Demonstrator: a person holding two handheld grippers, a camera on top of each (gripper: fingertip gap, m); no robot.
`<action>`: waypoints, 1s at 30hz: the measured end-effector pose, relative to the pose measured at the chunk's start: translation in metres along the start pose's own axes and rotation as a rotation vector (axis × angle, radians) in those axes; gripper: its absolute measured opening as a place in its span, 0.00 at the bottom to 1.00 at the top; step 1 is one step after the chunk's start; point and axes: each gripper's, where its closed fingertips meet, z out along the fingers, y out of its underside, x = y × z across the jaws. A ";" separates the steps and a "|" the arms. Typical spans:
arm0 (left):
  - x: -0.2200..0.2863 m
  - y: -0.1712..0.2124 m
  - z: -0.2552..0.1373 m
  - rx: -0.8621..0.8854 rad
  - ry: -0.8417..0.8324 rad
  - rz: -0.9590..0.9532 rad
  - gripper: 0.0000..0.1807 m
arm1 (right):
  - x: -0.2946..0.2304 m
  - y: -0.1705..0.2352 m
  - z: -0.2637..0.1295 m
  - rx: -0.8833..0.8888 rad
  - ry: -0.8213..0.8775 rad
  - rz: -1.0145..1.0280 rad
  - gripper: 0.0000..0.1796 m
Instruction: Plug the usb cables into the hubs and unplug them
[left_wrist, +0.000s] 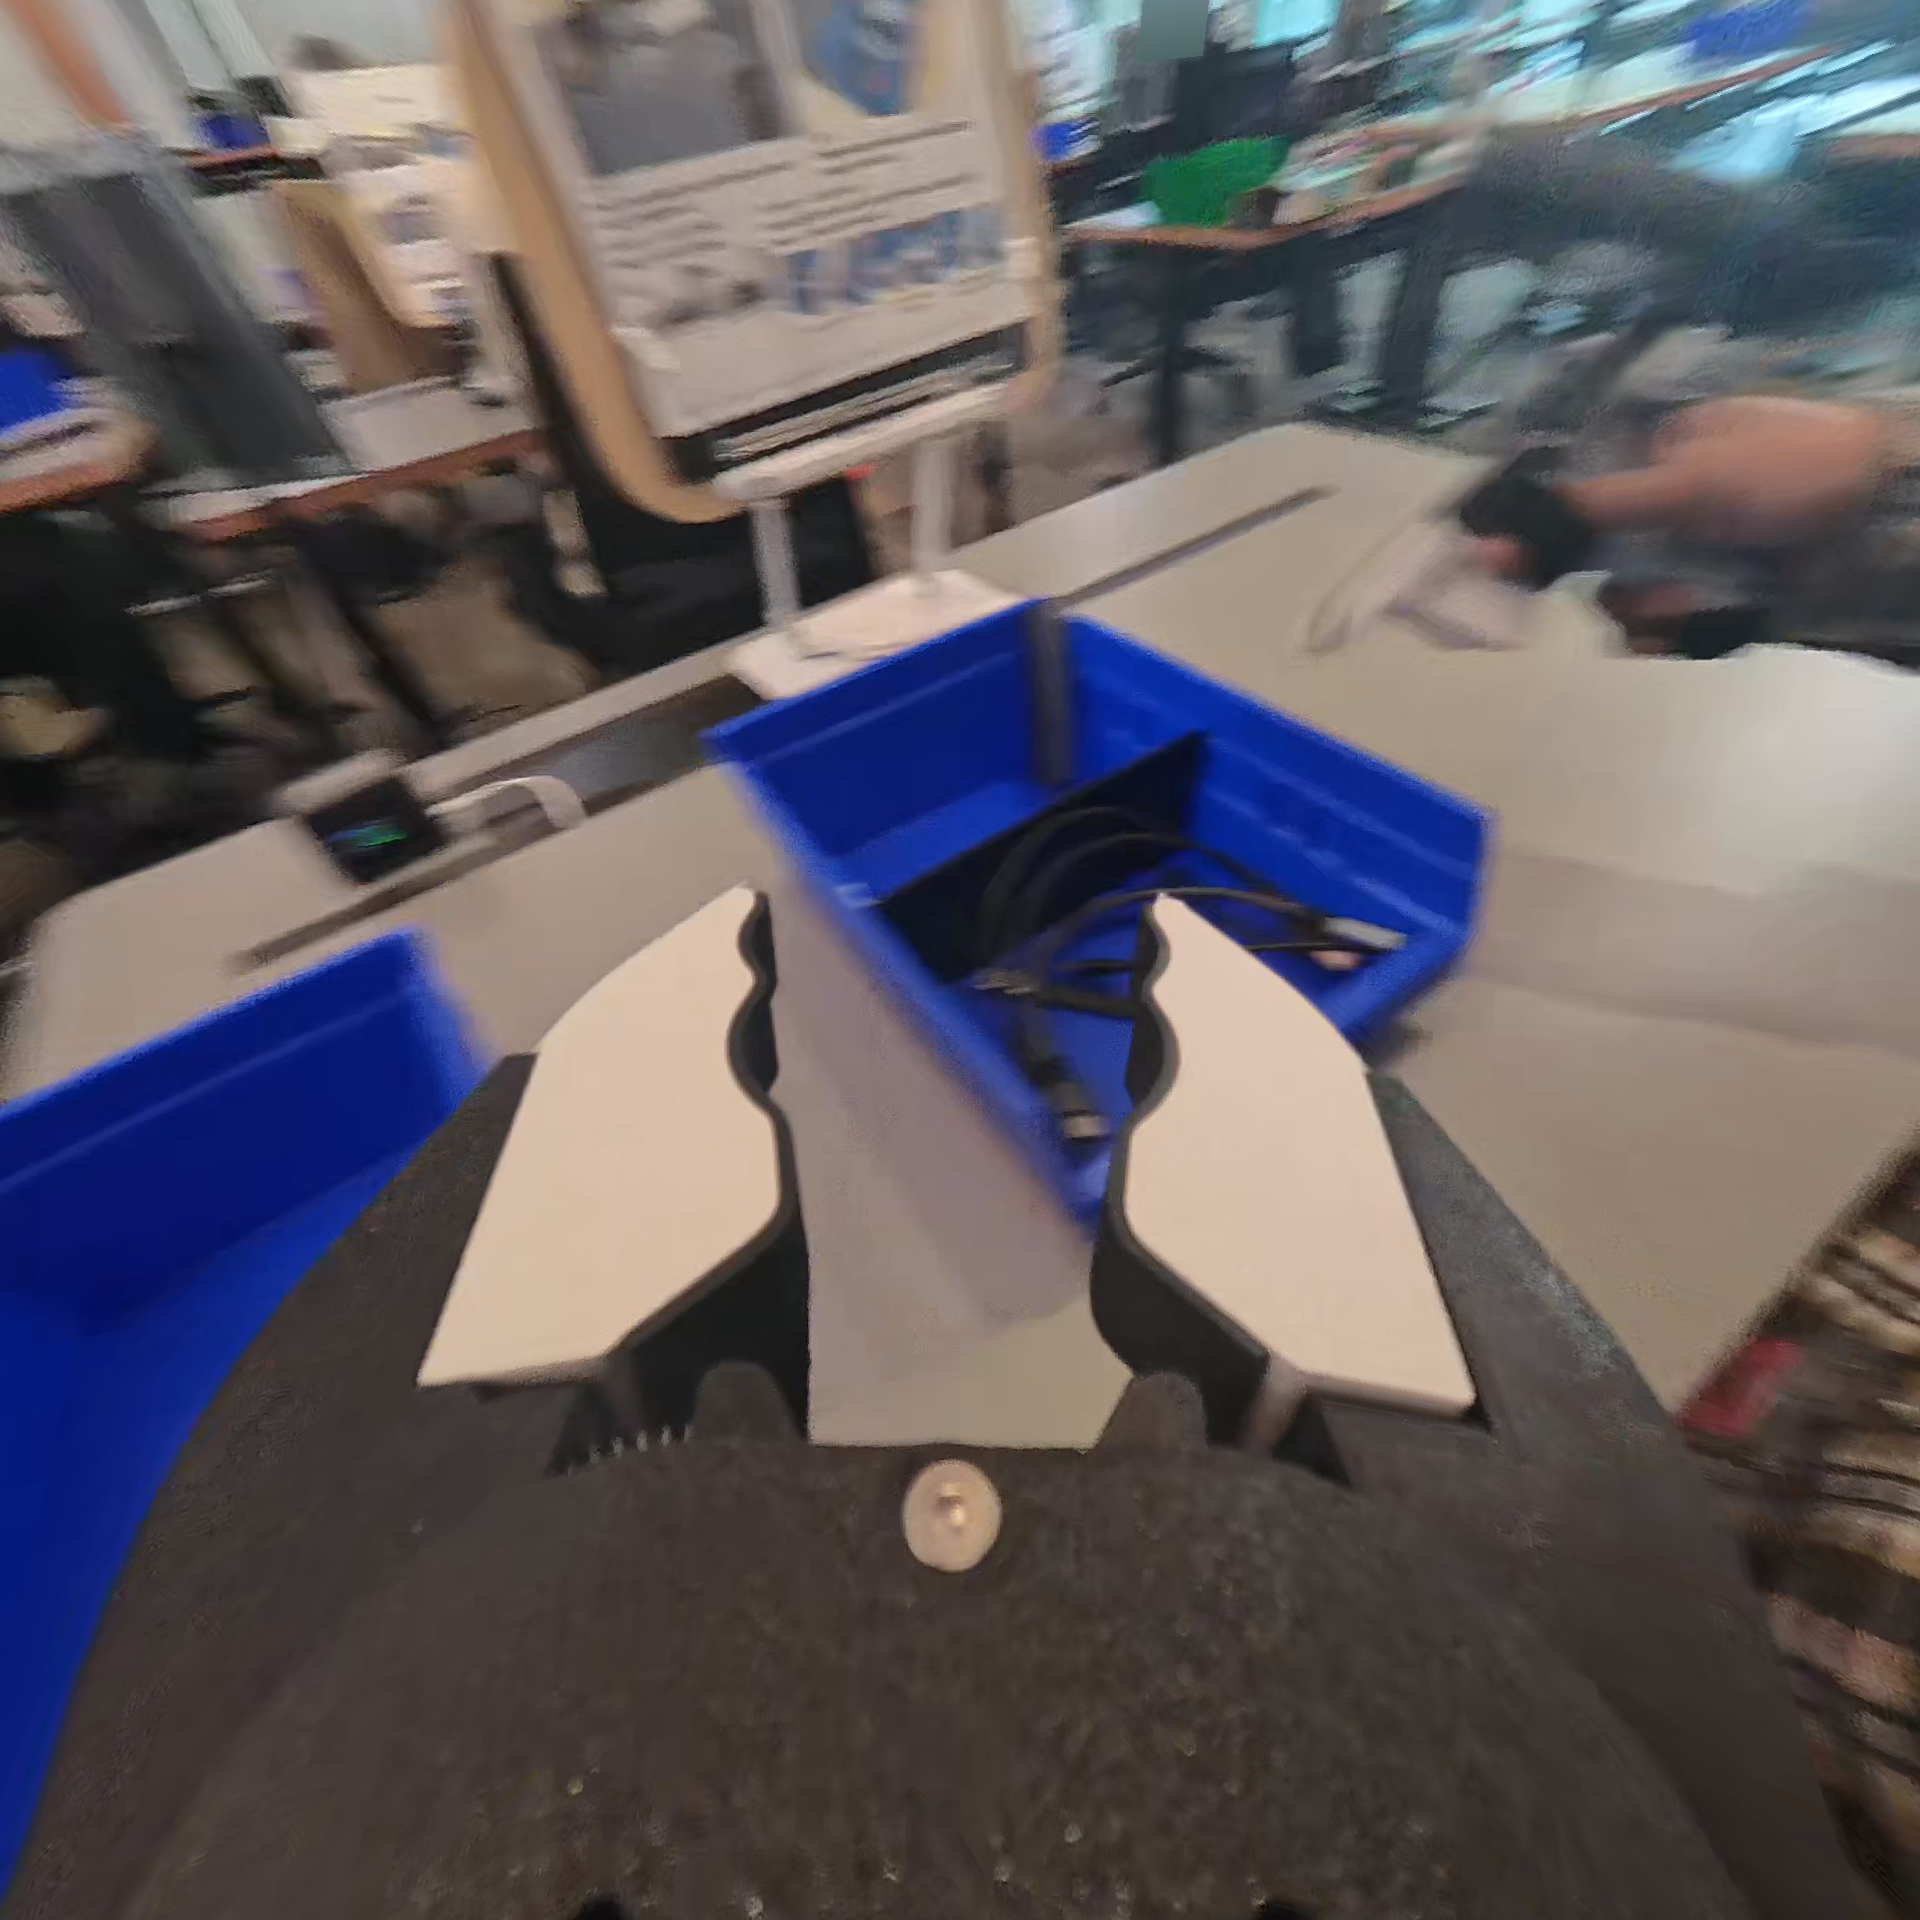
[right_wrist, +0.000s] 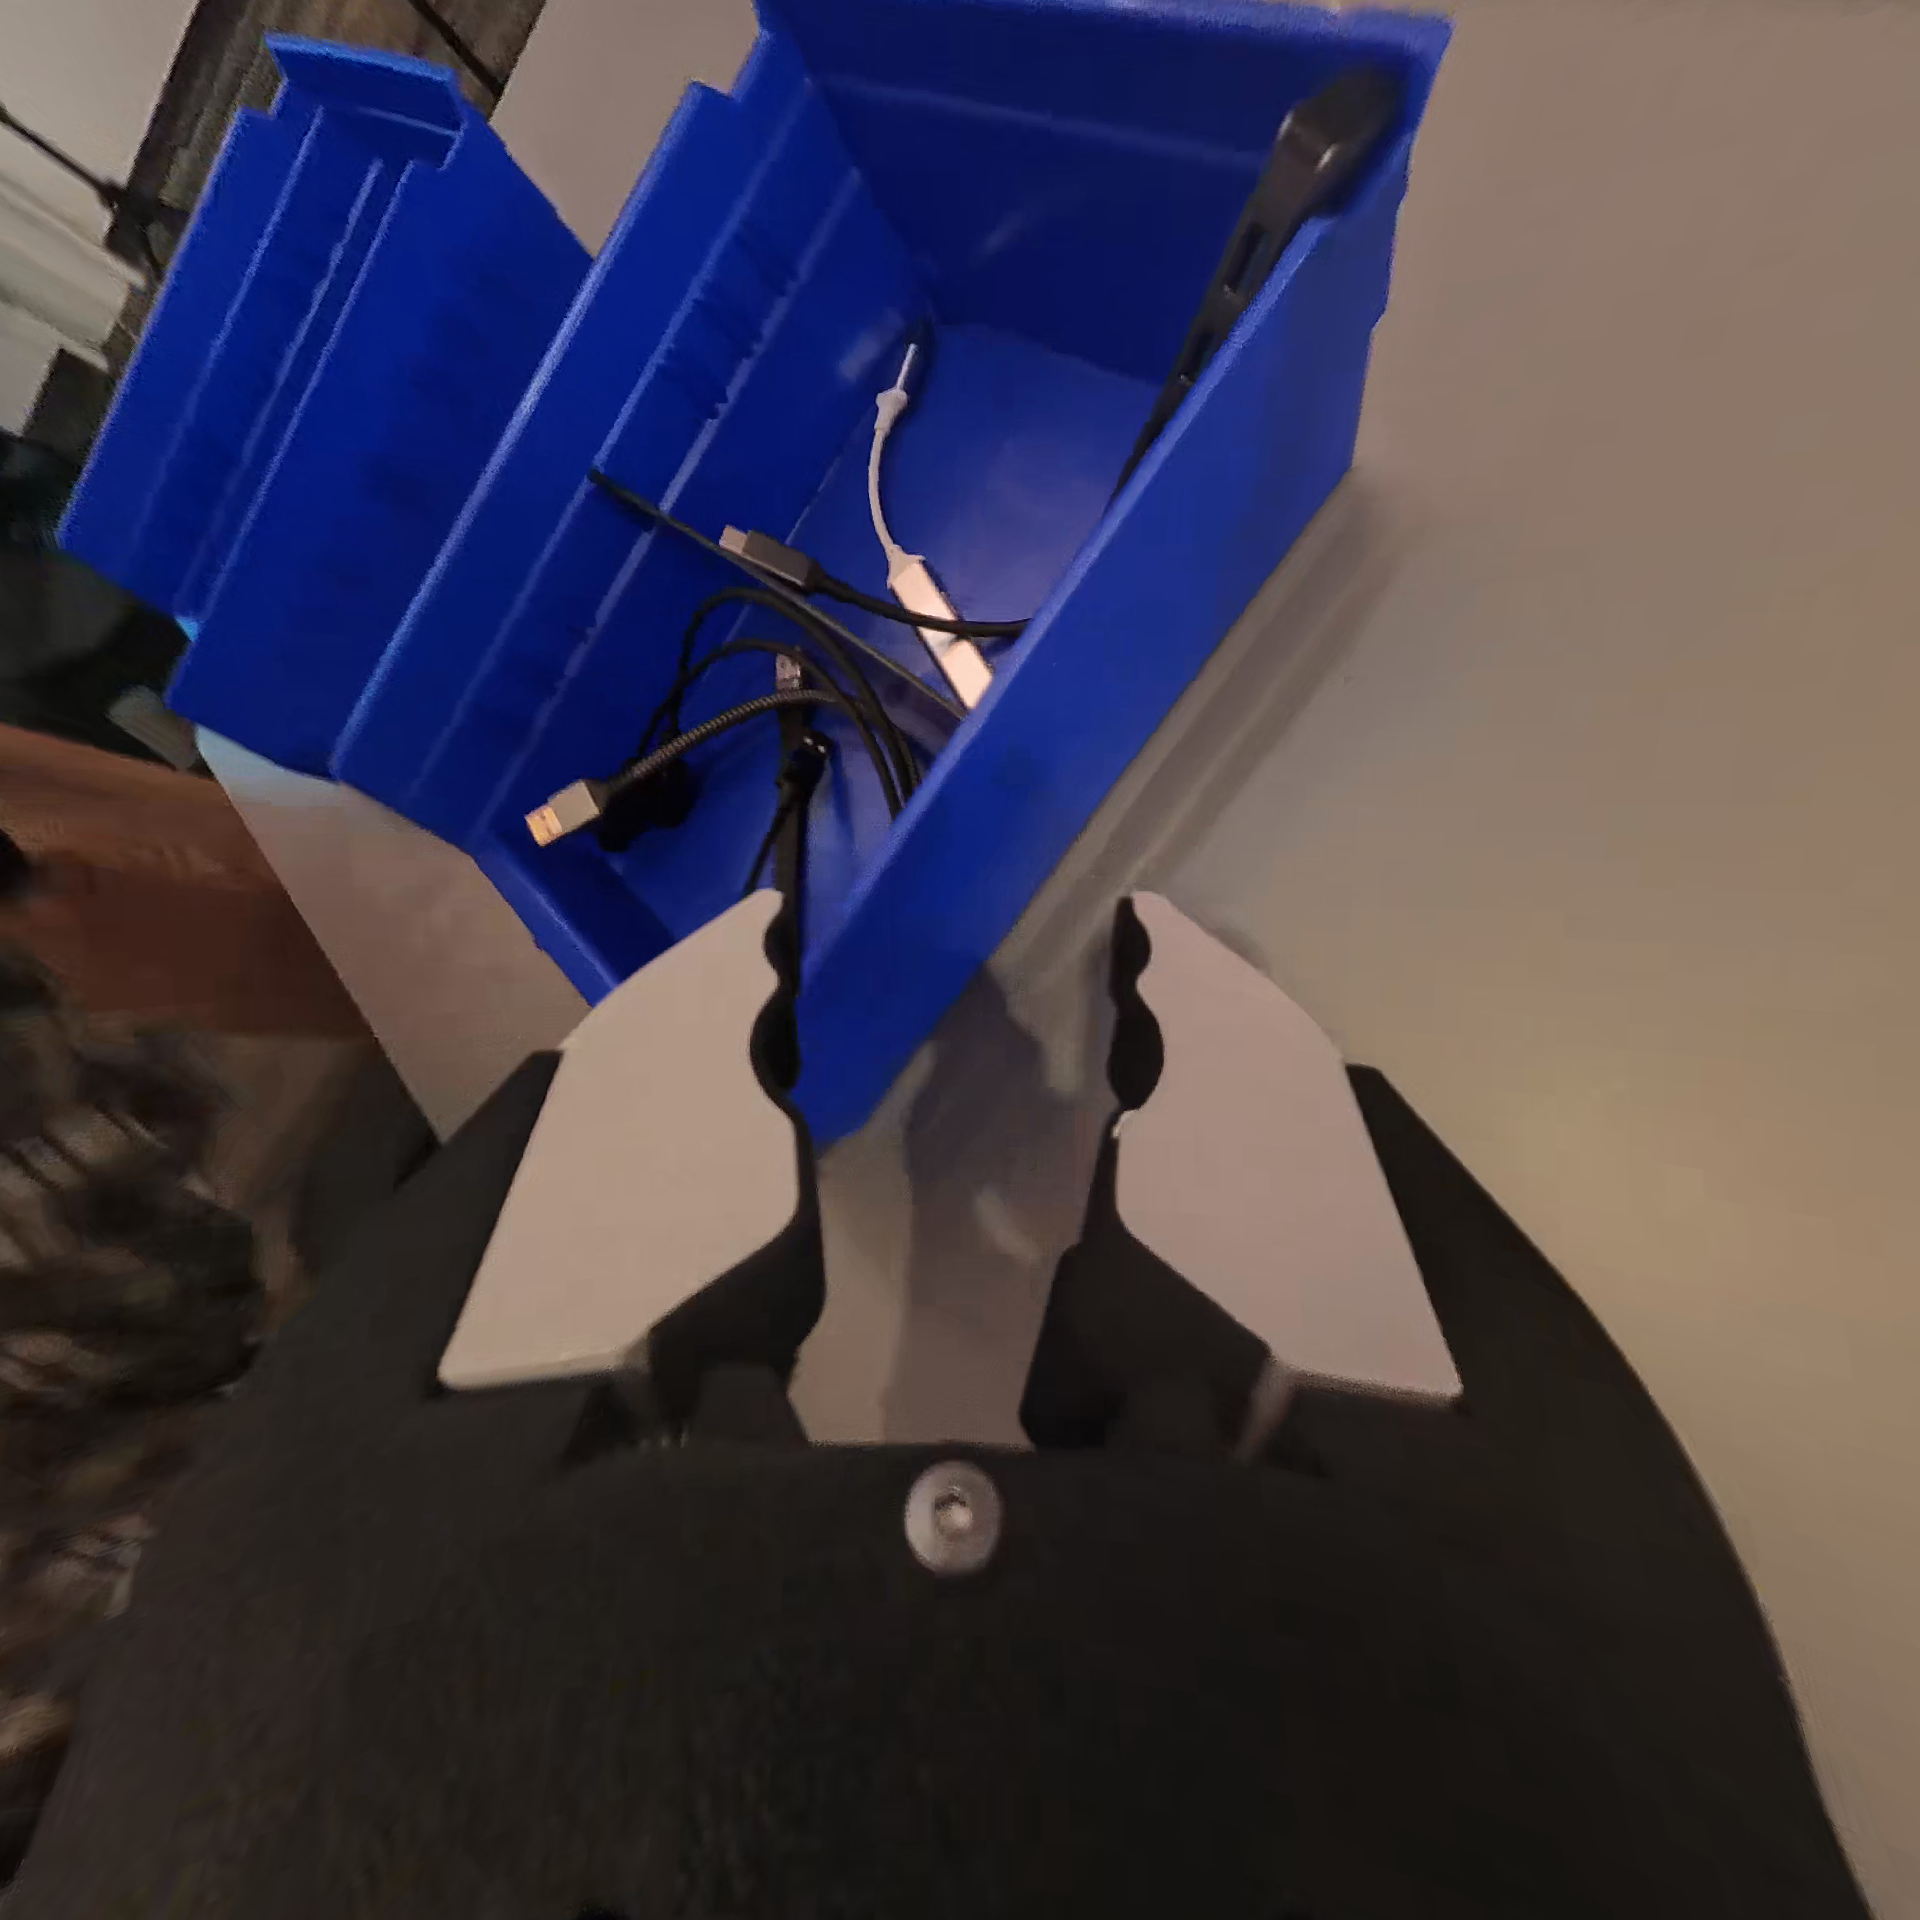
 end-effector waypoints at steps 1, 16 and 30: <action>-0.031 -0.003 -0.011 -0.044 -0.091 0.016 0.39 | 0.004 0.005 -0.009 0.016 0.000 -0.044 0.34; -0.296 0.190 -0.075 -1.011 -0.563 -0.537 0.65 | 0.024 0.088 -0.049 0.060 -0.065 -0.215 0.42; -0.251 0.259 -0.067 -1.235 -0.320 -0.776 0.04 | 0.027 0.091 -0.076 0.163 -0.108 -0.176 0.28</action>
